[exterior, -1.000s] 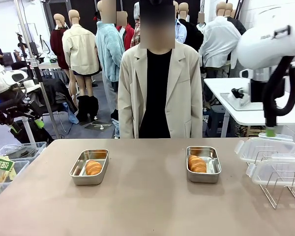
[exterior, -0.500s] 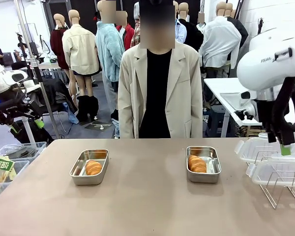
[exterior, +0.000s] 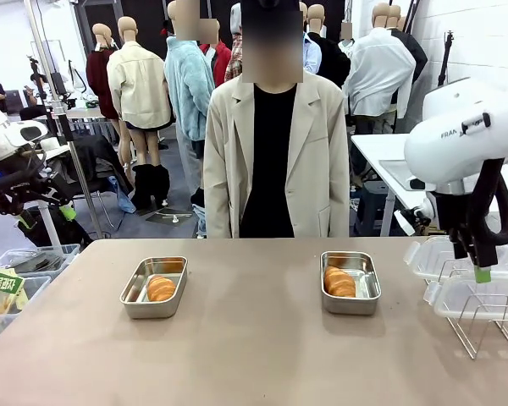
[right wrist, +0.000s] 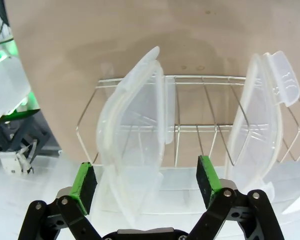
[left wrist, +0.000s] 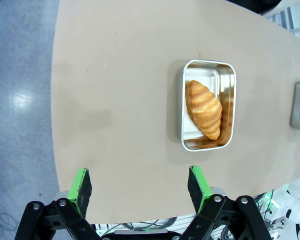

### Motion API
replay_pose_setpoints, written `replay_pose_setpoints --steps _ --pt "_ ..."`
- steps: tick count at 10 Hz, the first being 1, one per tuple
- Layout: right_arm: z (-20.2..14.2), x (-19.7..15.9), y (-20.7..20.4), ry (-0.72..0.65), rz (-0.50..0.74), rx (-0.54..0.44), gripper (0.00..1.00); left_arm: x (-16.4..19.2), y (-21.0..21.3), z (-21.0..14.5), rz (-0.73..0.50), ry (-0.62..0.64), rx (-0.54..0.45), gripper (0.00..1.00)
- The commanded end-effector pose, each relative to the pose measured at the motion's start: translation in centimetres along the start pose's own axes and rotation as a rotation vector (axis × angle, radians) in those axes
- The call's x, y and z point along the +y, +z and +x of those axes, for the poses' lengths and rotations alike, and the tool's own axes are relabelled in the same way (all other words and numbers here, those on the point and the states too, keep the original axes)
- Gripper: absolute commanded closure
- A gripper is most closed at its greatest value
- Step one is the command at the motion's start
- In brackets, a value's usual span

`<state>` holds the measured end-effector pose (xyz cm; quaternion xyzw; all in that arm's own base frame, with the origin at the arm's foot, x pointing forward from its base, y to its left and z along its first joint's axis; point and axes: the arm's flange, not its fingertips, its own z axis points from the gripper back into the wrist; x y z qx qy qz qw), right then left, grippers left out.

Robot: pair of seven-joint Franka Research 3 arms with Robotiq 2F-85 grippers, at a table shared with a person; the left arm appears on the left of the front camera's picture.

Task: Place the bread in airtight containers.
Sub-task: Pick up one Airtight Container lid and hand it to the human.

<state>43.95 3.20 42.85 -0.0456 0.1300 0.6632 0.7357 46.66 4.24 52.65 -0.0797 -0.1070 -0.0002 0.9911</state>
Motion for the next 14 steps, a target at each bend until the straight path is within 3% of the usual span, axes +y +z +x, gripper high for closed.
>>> replay_pose_setpoints --steps 1,4,5,10,14 --pt "0.4 0.5 -2.1 -0.022 -0.050 0.044 0.00 0.2 0.2 0.1 0.017 -0.001 0.000 0.00" --pt "0.6 0.9 -3.6 -0.033 -0.118 0.090 0.00 0.2 0.2 0.1 0.017 -0.001 0.000 0.00" --pt "0.7 0.9 -3.5 -0.041 -0.118 0.074 0.08 0.2 0.2 0.1 0.017 -0.001 0.000 0.00" --pt "0.7 1.3 -3.2 -0.057 -0.127 0.066 1.00 0.2 0.2 0.1 0.017 -0.001 0.000 0.00" --pt "0.6 1.4 -2.7 -0.055 -0.120 0.068 1.00 0.2 0.2 0.1 0.017 -0.001 0.000 0.00"
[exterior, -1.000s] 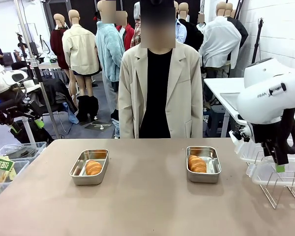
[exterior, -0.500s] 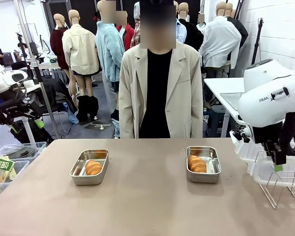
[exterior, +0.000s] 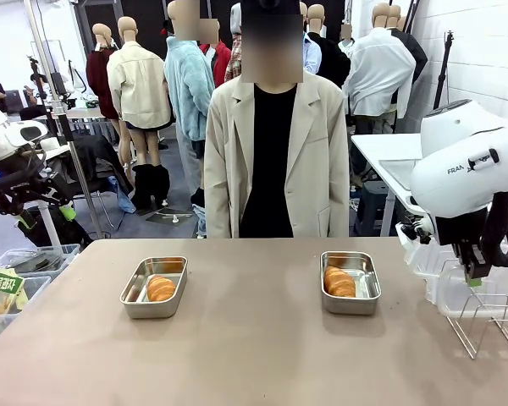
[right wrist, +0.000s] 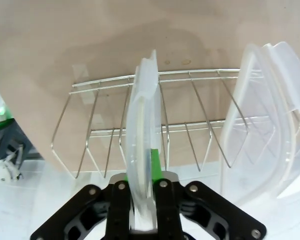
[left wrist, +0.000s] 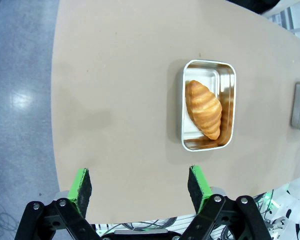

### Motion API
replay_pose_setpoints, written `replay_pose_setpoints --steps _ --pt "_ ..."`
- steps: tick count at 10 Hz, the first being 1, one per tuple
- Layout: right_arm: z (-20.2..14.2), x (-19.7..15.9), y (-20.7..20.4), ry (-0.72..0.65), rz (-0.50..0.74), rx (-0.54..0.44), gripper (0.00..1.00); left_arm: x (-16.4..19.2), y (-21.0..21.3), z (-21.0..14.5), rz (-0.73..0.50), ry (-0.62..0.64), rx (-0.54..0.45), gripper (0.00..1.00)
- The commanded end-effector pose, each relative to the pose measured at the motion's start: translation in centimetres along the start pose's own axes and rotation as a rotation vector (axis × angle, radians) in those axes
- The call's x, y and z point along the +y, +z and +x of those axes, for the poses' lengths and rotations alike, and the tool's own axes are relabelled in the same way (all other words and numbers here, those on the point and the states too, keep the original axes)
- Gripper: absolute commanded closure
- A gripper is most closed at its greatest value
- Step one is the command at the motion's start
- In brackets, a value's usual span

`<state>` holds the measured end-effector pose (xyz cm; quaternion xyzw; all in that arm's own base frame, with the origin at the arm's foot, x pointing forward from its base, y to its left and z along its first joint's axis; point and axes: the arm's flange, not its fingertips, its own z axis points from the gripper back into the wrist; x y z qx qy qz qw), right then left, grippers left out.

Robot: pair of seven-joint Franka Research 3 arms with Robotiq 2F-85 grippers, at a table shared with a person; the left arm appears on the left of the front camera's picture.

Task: Place the bread in airtight containers.
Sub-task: Pick up one Airtight Container lid and hand it to the human, then release when the human grabs the Airtight Container lid.

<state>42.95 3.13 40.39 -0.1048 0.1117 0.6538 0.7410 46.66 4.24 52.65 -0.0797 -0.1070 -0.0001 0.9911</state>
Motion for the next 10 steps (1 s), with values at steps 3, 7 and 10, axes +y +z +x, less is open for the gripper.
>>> replay_pose_setpoints --steps 3,7,10 --pt "0.1 0.8 2.1 -0.025 -0.032 0.008 1.00 0.1 0.2 0.1 0.017 -0.001 0.000 0.00" --pt "-0.7 2.1 8.9 -0.036 -0.118 -0.021 1.00 0.1 0.2 0.1 0.017 -0.001 0.000 0.00" --pt "-1.6 4.4 17.9 -0.025 -0.341 -0.184 1.00 0.1 0.2 0.1 0.017 -0.001 0.000 0.00"
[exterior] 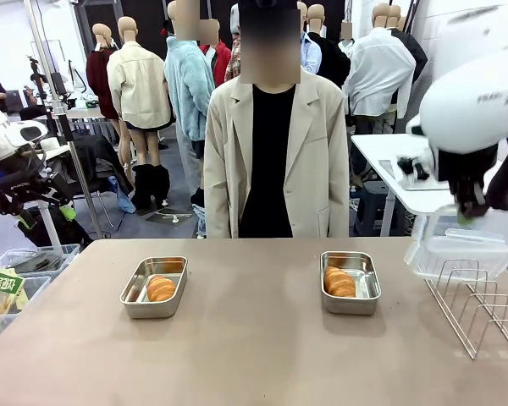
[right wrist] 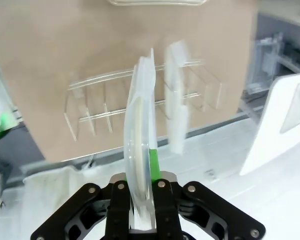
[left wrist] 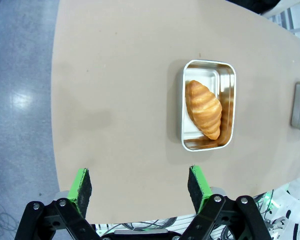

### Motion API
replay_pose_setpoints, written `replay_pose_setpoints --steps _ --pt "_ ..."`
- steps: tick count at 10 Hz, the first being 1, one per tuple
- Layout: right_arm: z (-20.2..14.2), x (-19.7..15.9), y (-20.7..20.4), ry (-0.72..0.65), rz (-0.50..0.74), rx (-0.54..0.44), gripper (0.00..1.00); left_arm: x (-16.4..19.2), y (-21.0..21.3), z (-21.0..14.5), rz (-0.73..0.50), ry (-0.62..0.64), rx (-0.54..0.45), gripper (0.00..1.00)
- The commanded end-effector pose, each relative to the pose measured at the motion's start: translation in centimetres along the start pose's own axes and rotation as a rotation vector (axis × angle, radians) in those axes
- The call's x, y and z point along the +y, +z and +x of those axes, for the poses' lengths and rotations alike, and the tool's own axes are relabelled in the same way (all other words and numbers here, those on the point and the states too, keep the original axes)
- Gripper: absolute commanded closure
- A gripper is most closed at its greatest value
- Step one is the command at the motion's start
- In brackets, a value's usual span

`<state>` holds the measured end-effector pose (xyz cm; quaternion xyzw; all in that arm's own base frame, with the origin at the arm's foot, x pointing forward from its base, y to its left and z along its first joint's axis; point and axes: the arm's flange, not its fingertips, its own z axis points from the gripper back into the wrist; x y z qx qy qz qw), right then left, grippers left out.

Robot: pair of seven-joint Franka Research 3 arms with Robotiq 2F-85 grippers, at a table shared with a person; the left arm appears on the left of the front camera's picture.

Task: Place the bread in airtight containers.
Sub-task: Release when the human grabs the Airtight Container lid.

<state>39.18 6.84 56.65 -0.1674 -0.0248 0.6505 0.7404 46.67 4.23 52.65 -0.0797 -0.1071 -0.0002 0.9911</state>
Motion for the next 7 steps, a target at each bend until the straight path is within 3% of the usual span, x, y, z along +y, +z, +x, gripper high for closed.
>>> replay_pose_setpoints --steps 1,4,6,7 --pt "1.5 -0.3 3.8 0.066 -0.154 -0.094 1.00 0.2 0.2 0.1 0.017 -0.001 0.000 0.00" --pt "5.9 -3.2 8.8 0.198 -0.392 -0.193 1.00 0.2 0.2 0.1 0.017 -0.001 0.000 0.00" --pt "9.3 -7.3 9.8 0.316 -0.441 -0.182 1.00 0.2 0.2 0.1 0.017 -0.001 0.000 0.00" --pt "10.8 -9.3 9.7 0.365 -0.410 -0.183 1.00 0.2 0.2 0.1 0.017 -0.001 0.000 0.00"
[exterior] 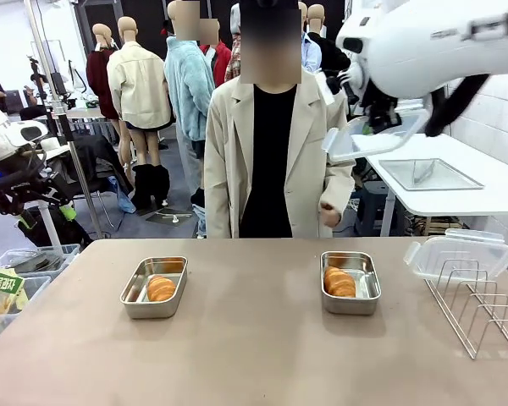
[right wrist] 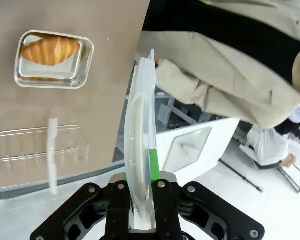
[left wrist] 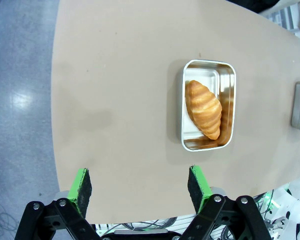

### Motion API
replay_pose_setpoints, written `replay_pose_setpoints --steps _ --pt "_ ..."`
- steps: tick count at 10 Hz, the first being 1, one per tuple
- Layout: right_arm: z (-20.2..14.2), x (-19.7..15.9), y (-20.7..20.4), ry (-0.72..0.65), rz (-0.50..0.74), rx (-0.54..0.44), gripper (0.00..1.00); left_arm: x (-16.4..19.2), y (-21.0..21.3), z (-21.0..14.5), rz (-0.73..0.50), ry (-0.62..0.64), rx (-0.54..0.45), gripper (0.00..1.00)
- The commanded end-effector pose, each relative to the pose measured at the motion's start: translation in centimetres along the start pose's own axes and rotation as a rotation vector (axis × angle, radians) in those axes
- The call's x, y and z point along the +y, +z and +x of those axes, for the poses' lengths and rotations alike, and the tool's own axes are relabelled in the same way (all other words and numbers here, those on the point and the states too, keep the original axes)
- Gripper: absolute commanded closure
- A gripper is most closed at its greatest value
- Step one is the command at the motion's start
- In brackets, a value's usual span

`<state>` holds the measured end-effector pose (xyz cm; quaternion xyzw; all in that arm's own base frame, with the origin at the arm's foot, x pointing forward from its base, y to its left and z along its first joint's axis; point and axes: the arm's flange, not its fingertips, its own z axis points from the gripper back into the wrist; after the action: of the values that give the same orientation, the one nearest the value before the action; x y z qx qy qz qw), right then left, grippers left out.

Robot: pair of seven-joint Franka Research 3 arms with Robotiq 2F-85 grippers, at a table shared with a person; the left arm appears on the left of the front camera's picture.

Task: Place the bread in airtight containers.
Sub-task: Release when the human grabs the Airtight Container lid, then pick up one Airtight Container lid and hand it to the human.

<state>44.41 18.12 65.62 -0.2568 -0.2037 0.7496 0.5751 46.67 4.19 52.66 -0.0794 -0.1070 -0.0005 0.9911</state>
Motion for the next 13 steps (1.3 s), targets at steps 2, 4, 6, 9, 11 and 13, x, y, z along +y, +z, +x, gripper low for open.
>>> replay_pose_setpoints --steps 2,4,6,9,11,13 --pt "0.6 -6.0 -3.8 0.061 0.128 -0.018 1.00 0.2 0.2 0.1 0.016 0.000 0.000 0.00" --pt "0.6 -9.0 -6.4 -0.005 0.183 -0.025 1.00 0.2 0.2 0.1 0.016 0.000 0.000 0.00" --pt "1.3 -10.3 -8.0 -0.020 0.223 -0.026 1.00 0.2 0.2 0.1 0.016 0.000 0.000 0.00" --pt "1.1 -10.8 -8.7 -0.031 0.231 -0.021 1.00 0.2 0.2 0.1 0.016 0.000 0.000 0.00" --pt "1.0 -10.9 -9.3 -0.037 0.274 -0.015 1.00 0.2 0.2 0.1 0.016 0.000 0.000 0.00" --pt "0.6 -10.6 -7.6 -0.067 0.333 -0.028 0.65 0.2 0.2 0.1 0.016 0.000 0.000 0.00"
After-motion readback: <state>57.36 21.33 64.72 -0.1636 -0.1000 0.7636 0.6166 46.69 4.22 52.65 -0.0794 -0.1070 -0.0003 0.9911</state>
